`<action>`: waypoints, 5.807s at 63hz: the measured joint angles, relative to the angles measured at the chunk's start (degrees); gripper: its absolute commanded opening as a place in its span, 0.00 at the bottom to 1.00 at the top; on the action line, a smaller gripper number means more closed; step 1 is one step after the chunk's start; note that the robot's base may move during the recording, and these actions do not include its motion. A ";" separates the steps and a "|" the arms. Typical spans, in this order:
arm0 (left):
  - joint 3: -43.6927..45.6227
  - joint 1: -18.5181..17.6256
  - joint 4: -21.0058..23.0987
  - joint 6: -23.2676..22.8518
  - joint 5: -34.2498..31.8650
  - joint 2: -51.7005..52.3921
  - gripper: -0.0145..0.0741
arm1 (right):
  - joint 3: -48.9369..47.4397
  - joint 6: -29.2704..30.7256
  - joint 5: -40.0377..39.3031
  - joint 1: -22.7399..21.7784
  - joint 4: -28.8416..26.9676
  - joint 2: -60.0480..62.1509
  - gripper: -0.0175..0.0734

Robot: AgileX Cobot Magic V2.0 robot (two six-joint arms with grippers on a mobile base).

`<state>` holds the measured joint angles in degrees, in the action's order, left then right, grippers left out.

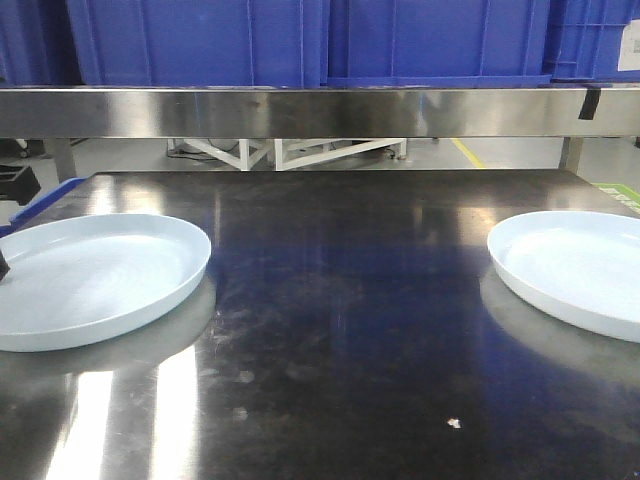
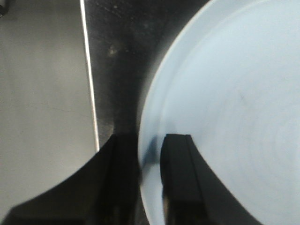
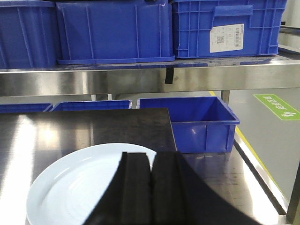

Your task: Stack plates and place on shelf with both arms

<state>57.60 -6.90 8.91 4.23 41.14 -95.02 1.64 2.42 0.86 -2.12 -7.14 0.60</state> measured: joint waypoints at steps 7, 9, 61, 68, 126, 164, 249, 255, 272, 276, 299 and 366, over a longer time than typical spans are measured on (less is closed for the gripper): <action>0.10 0.00 0.00 0.00 0.00 0.00 0.26 | 0.00 0.00 0.00 0.00 0.00 0.00 0.25; 0.10 0.00 0.12 0.00 0.00 0.11 0.27 | 0.00 0.00 0.00 0.00 0.00 0.00 0.25; 7.40 -14.00 9.92 4.48 14.78 17.91 0.27 | 0.00 0.00 0.00 0.00 0.00 0.00 0.25; 7.40 -19.54 10.69 4.77 14.54 15.95 0.27 | 0.00 0.00 0.00 0.00 0.00 0.00 0.25; 7.40 -26.38 11.65 4.90 4.55 -2.44 0.48 | 0.00 0.00 0.00 0.00 0.00 0.00 0.25; 4.77 -25.06 0.86 1.66 2.57 21.84 0.51 | 0.00 0.00 0.00 0.00 0.00 0.00 0.25; -28.88 -3.80 -4.13 0.23 -15.91 67.98 0.26 | -53.28 0.00 44.22 0.00 0.23 -41.72 0.26; -28.88 -3.80 -4.13 0.23 -15.91 67.98 0.26 | -57.26 0.00 50.16 0.00 0.26 -49.37 0.26; -28.88 -3.80 -4.13 0.23 -15.91 67.98 0.26 | -60.45 0.00 55.91 0.00 0.80 -64.57 0.41; -28.88 -3.80 -4.13 0.23 -15.91 67.98 0.26 | -60.45 0.00 56.04 0.00 1.46 -67.43 0.53; -28.88 -3.80 -4.13 0.23 -15.91 67.98 0.26 | -60.45 0.00 52.67 -2.87 3.26 -75.18 0.77; -28.88 -3.80 -4.13 0.21 -15.91 67.98 0.26 | -60.65 0.50 45.91 -5.25 3.47 -94.83 0.58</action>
<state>28.72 -10.70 4.78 4.44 25.23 -27.04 -59.01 2.92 46.77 -7.37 -3.66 -94.23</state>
